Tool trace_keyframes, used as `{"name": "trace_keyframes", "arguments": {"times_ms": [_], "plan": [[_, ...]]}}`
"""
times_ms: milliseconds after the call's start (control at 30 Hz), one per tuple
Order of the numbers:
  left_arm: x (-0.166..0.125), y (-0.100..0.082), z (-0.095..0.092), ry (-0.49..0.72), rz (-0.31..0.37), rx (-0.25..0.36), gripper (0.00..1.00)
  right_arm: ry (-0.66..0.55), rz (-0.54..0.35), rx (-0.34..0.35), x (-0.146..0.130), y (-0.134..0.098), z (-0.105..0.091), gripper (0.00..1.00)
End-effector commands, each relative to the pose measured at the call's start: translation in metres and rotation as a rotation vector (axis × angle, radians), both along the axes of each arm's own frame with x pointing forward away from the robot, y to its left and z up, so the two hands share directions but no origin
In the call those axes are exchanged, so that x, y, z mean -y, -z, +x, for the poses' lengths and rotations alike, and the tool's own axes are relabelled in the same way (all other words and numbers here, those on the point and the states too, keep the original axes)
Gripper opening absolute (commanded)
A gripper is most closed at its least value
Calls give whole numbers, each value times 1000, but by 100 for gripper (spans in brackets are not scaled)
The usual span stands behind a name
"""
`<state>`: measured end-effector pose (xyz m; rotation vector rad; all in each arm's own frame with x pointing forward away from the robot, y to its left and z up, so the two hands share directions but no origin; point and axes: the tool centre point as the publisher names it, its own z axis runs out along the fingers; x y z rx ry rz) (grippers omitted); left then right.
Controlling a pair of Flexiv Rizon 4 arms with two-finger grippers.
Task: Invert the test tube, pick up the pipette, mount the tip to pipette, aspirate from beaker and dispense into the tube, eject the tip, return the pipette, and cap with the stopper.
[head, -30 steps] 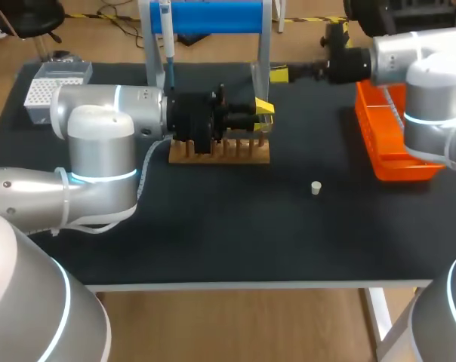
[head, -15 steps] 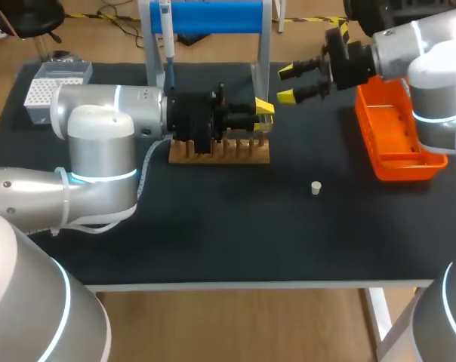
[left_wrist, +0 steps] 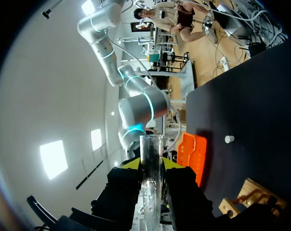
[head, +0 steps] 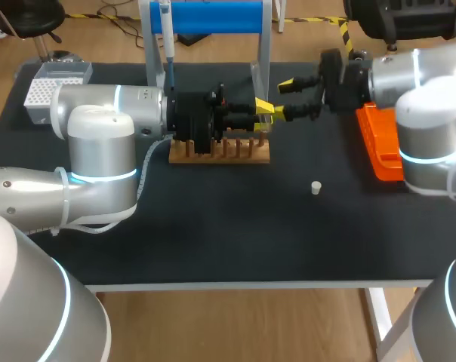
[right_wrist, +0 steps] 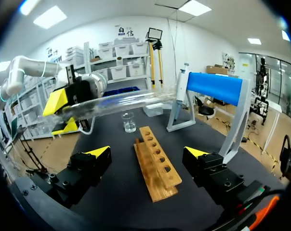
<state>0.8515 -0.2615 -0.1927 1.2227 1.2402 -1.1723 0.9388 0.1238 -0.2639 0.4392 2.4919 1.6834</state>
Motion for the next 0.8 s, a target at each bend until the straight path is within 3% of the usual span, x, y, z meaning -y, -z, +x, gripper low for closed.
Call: {"name": "trace_keyframes", "arguments": {"times_ms": [33, 500, 800], "plan": [[1, 0, 1, 1, 0, 1, 0, 61, -15, 36, -2, 10, -9, 100], [1, 0, 1, 1, 0, 1, 0, 55, -40, 17, -12, 42, -6, 100], [1, 0, 1, 1, 0, 1, 0, 53, -35, -9, -14, 49, -5, 100]]}}
